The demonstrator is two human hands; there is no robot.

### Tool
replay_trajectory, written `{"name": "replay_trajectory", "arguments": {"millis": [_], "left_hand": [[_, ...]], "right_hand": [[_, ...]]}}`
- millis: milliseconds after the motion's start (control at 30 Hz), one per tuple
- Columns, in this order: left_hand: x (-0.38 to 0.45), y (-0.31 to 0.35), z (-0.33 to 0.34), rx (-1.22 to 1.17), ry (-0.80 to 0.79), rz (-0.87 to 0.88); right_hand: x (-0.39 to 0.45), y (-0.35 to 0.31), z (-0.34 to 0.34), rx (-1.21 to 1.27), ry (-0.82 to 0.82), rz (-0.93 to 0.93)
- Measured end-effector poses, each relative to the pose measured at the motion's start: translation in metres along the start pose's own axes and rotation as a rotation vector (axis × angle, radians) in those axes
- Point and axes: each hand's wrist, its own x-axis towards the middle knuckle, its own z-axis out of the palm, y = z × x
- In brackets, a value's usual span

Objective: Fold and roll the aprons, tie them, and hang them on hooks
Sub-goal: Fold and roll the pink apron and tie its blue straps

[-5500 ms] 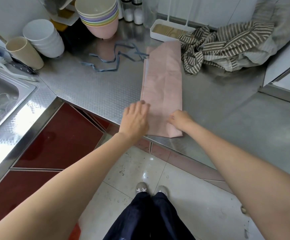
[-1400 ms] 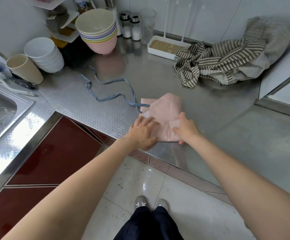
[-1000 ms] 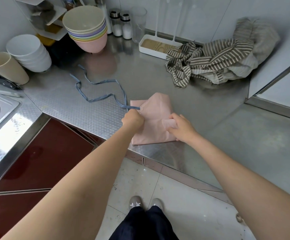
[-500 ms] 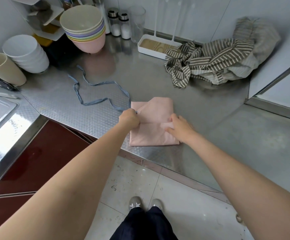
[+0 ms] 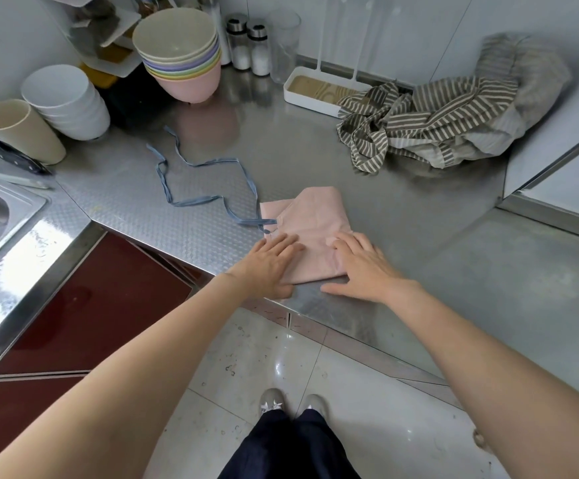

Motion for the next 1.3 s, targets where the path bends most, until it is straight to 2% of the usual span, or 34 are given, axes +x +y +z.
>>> {"name": "replay_trajectory", "arguments": {"millis": [100, 167, 267, 300, 400, 433, 467, 533, 633, 733, 800, 867, 933, 1000, 1067, 1167, 1233, 1300], "left_hand": [[-0.002, 0.000, -0.008, -0.116, 0.008, -0.012], [-0.003, -0.003, -0.020, -0.331, 0.082, -0.120], [-0.003, -0.015, -0.036, -0.772, 0.178, -0.385], [-0.001, -0.020, -0.037, -0.853, 0.182, -0.450], [0.001, -0.018, -0.035, -0.834, 0.124, -0.540], [0.002, -0.016, -0.032, -0.879, 0.111, -0.546], [0.003, -0.014, -0.029, -0.968, 0.108, -0.545], [0.004, -0.010, -0.025, -1.044, 0.136, -0.543], [0.010, -0.004, -0.024, -0.882, 0.144, -0.574], [0.012, 0.009, -0.023, -0.429, 0.205, -0.583], [0.009, 0.018, -0.019, -0.106, 0.283, -0.449], [0.007, 0.023, -0.011, 0.053, 0.277, -0.226], [0.007, 0.024, -0.006, 0.075, 0.213, -0.129], [0.008, 0.021, -0.004, 0.061, 0.190, -0.121], [0.011, 0.018, -0.002, 0.041, 0.168, -0.113], [0.014, 0.009, -0.007, -0.111, 0.155, -0.047], [0.012, 0.002, -0.010, -0.268, 0.218, -0.093], [0.008, -0.003, -0.013, -0.360, 0.313, -0.237]], "right_hand": [[0.002, 0.004, 0.001, -0.058, 0.025, -0.023], [0.011, 0.001, -0.003, 0.011, 0.076, 0.026], [0.022, -0.001, -0.023, 0.283, 0.086, 0.245], [0.025, 0.001, -0.030, 0.392, 0.060, 0.293], [0.020, 0.005, -0.031, 0.796, 0.016, 0.404], [0.018, 0.005, -0.026, 0.856, 0.023, 0.435], [0.017, 0.004, -0.021, 0.868, 0.035, 0.462], [0.019, 0.003, -0.011, 0.703, 0.042, 0.499], [0.026, -0.002, -0.004, 0.412, 0.050, 0.561], [0.033, -0.008, -0.003, 0.388, 0.065, 0.592], [0.034, -0.013, -0.003, 0.363, 0.082, 0.604], [0.033, -0.018, -0.004, 0.338, 0.108, 0.625], [0.030, -0.023, -0.004, 0.221, 0.166, 0.610], [0.027, -0.028, 0.005, 0.020, 0.218, 0.466], [0.028, -0.034, 0.015, -0.060, 0.174, 0.286], [0.037, -0.033, 0.010, -0.019, 0.082, 0.222], [0.040, -0.029, 0.003, -0.020, 0.047, 0.203], [0.040, -0.027, 0.003, -0.033, 0.049, 0.195]]}}
